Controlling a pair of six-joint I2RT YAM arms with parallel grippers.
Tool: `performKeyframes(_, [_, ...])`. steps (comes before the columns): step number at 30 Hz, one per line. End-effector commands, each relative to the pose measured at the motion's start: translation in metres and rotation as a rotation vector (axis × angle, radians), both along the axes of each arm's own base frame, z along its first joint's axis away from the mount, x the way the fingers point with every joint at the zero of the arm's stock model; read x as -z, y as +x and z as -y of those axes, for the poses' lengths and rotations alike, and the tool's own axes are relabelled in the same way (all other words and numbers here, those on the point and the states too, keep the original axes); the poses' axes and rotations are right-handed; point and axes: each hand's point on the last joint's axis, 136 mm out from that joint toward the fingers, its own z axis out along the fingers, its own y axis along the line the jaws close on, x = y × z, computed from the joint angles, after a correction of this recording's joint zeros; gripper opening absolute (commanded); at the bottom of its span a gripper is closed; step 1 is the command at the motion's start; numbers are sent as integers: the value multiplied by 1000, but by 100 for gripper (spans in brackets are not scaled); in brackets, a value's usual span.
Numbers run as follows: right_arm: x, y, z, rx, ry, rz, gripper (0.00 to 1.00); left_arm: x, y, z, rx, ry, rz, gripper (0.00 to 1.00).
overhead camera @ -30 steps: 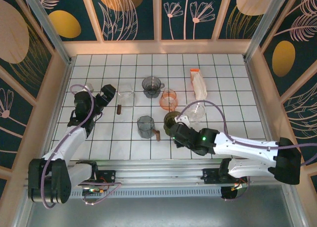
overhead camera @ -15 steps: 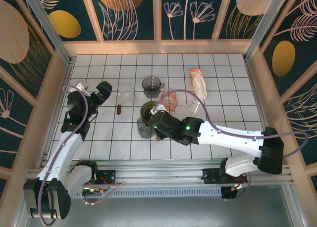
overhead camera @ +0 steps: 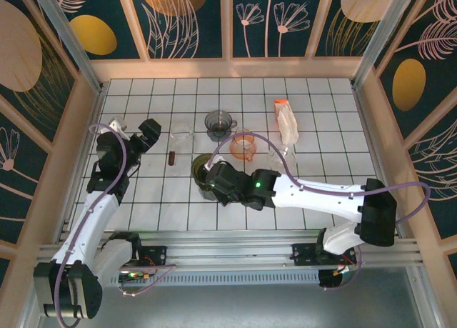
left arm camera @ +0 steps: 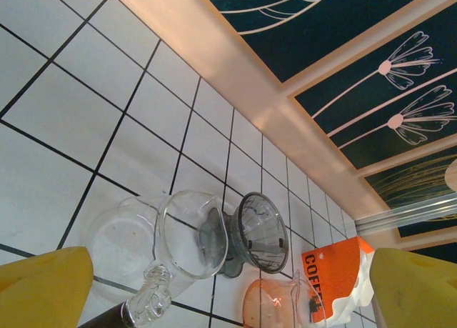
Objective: Place the coffee filter in the dripper
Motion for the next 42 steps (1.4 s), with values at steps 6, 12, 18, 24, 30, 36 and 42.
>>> performKeyframes(6, [-5, 1, -9, -1, 24, 9, 11, -5, 1, -2, -7, 25, 12, 99])
performKeyframes(12, [0, 1, -5, 12, -3, 6, 12, -2, 1, -3, -9, 24, 8, 99])
performKeyframes(18, [3, 2, -2, 27, -21, 1, 18, -2, 1, -2, -8, 23, 7, 99])
performKeyframes(24, [-1, 2, -3, 33, -3, 1, 46, -2, 1, -2, -4, 24, 7, 99])
performKeyframes(30, [-10, 1, -3, 34, 50, 8, 67, -2, 0, -2, -4, 18, 7, 99])
performKeyframes(36, [-22, 0, 3, 59, 121, 19, 72, -4, 0, -2, -8, 15, 11, 99])
performKeyframes(42, [-41, 1, 22, 126, 236, 53, 75, -5, 1, -3, -14, 8, 9, 99])
